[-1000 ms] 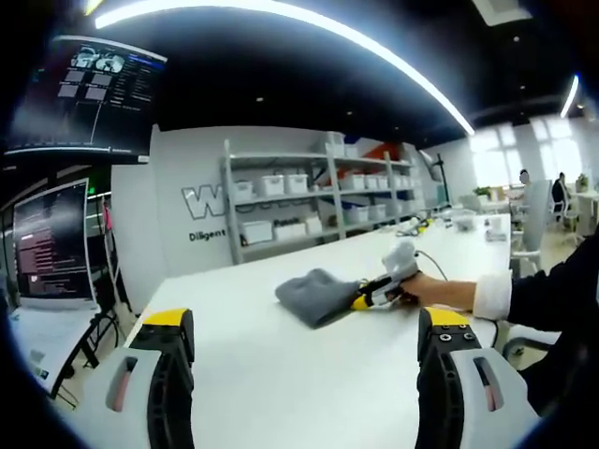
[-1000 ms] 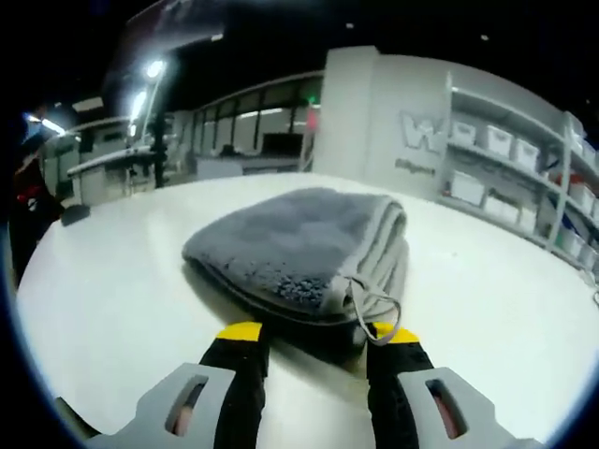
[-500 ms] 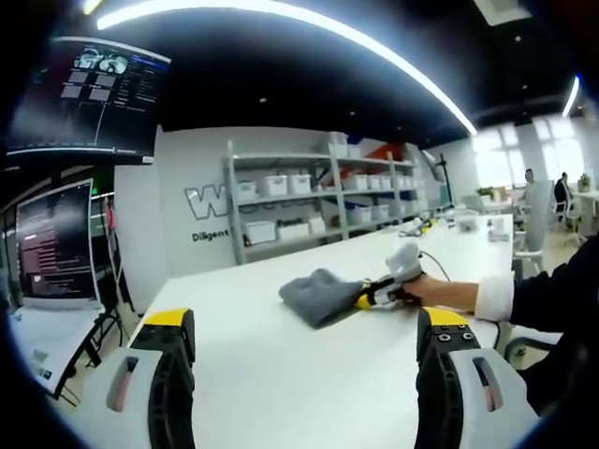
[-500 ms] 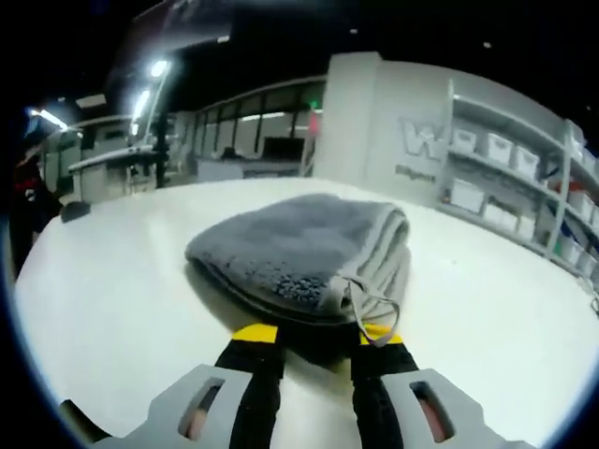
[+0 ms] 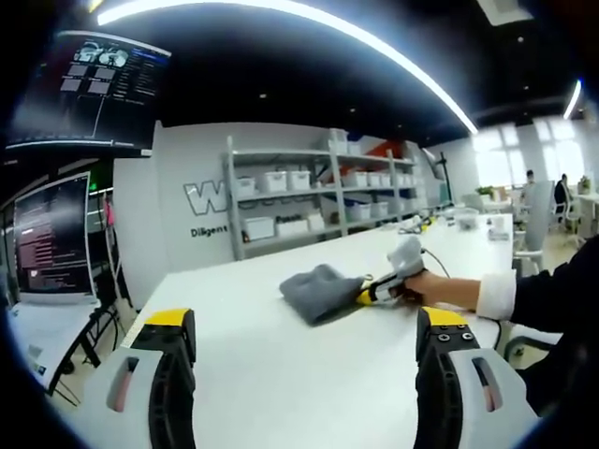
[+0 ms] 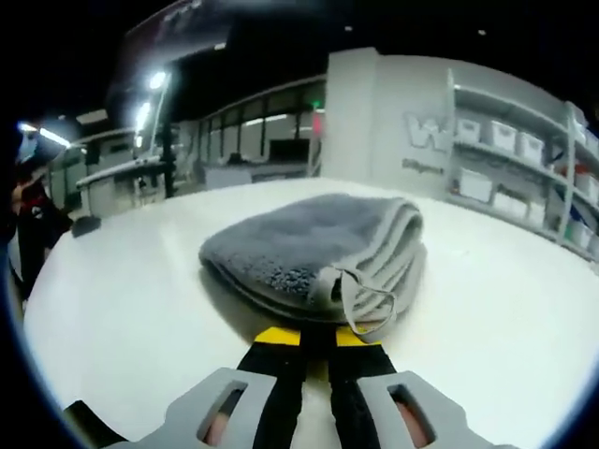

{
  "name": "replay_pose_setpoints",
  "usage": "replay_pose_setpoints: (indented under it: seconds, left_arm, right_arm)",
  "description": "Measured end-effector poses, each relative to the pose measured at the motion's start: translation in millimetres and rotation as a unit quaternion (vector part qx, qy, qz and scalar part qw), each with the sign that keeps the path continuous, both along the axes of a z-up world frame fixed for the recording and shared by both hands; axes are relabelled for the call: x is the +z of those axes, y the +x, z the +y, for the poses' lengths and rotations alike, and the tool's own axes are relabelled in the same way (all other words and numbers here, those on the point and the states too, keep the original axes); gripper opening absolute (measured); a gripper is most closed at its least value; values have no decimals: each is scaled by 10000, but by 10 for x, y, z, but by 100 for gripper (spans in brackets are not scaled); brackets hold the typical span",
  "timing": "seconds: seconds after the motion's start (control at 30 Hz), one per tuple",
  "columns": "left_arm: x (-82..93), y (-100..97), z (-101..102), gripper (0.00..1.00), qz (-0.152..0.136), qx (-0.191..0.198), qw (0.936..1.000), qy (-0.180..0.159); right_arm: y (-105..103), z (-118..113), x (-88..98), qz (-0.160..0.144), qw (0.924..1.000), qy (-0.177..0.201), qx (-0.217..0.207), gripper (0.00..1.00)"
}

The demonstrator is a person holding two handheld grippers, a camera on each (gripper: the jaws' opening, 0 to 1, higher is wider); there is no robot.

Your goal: Open the folded towel by lifting each exposed corner and separating the folded layers until the towel lies flat within the target outline without major curled edges

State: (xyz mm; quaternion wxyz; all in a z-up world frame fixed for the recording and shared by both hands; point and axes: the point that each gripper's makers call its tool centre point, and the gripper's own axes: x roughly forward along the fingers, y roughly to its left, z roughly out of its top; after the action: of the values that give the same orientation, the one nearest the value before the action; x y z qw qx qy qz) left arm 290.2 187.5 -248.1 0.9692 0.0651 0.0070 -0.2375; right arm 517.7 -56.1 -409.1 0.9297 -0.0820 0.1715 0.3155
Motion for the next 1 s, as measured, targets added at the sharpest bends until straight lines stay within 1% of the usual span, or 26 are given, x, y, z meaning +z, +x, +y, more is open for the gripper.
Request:
replay_pose_setpoints:
  seconds: [0.1, 0.2, 0.33, 0.47, 0.6, 0.7, 0.77, 0.87, 1.0]
  left_arm:
    - [-14, 28, -36, 95, -18, -12, 10000, -39]
    - [-65, 61, -118, 95, 23, -99, 9999, 5]
    - [-128, 109, -200, 95, 47, -201, 9998, 26]
    - [-156, 151, -279, 96, 21, -326, 9994, -63]
    - [-201, 188, -312, 95, 58, -361, 9993, -79]
    - [-226, 204, -325, 95, 67, -362, 9993, -99]
    - [-228, 211, -345, 96, 69, -388, 9990, -195]
    - [-180, 222, -375, 97, 4, -475, 9974, -543]
    - [-188, 249, -372, 96, -3, -445, 9969, -649]
  right_arm:
    - [-56, 16, 1, 75, 9999, 55, 83, 1]
    - [-106, 30, -4, 60, 9998, -26, 171, 1]
    - [-138, 51, -3, 150, 9997, 9, 217, 0]
    - [-183, 74, 0, 198, 9994, -20, 266, 1]
    - [-241, 104, 11, 259, 9992, -41, 315, 1]
    - [-284, 120, 27, 251, 9989, -135, 379, 1]
    - [-297, 127, 13, 241, 9987, -173, 410, 1]
    - [-312, 122, 12, 229, 9986, -201, 433, 1]
    - [-326, 99, 12, 196, 9986, -253, 429, 1]
